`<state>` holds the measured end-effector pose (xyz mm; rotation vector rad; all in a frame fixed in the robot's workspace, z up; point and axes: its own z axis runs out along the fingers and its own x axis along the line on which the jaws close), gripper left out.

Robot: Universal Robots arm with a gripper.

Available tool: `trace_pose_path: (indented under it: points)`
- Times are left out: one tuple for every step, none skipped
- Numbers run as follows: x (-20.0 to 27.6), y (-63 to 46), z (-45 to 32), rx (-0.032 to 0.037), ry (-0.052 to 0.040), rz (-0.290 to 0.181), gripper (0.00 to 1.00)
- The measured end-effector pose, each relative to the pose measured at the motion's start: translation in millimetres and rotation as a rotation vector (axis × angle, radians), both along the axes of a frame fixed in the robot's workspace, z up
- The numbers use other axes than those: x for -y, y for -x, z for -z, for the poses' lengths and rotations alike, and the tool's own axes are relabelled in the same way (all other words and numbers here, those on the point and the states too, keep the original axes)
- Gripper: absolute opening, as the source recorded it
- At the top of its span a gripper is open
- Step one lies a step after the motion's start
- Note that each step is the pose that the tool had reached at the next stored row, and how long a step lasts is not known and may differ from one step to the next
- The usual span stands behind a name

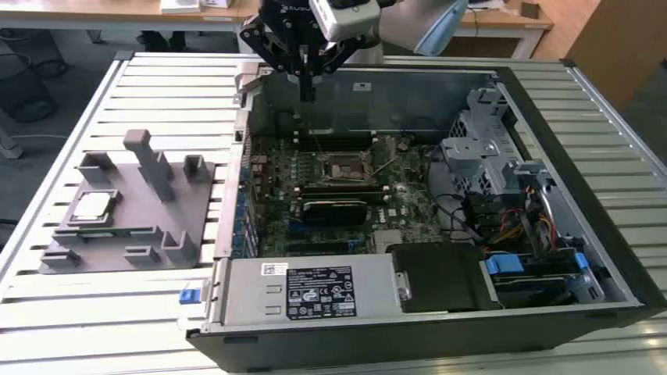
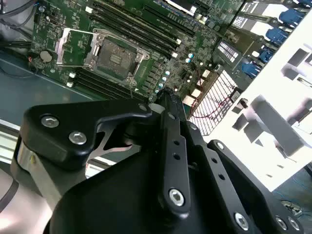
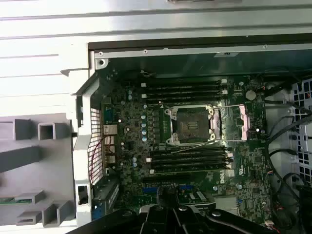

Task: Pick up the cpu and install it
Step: 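Reach for the cpu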

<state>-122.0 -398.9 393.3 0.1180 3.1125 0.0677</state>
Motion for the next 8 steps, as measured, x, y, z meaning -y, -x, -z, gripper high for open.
trace_pose_path:
  points:
    - [0.0, 0.0, 0.0, 0.0, 0.0, 0.0, 0.11]
    - [0.0, 0.0, 0.0, 0.0, 0.0, 0.0, 0.11]
    - [0.0, 0.0, 0.0, -0.0001, 0.0001, 0.0, 0.11]
    - [0.0, 0.0, 0.0, 0.0, 0.0, 0.0, 0.11]
    - [0.0, 0.2, 0.0, 0.0, 0.0, 0.0, 0.11]
    - [-0.1, 0.4, -0.1, -0.0001, 0.0001, 0.0, 0.11]
    - [0.0, 0.6, -0.1, -0.0001, 0.0001, 0.0, 0.11]
    - [0.0, 0.9, 0.0, 0.0, 0.0, 0.0, 0.11]
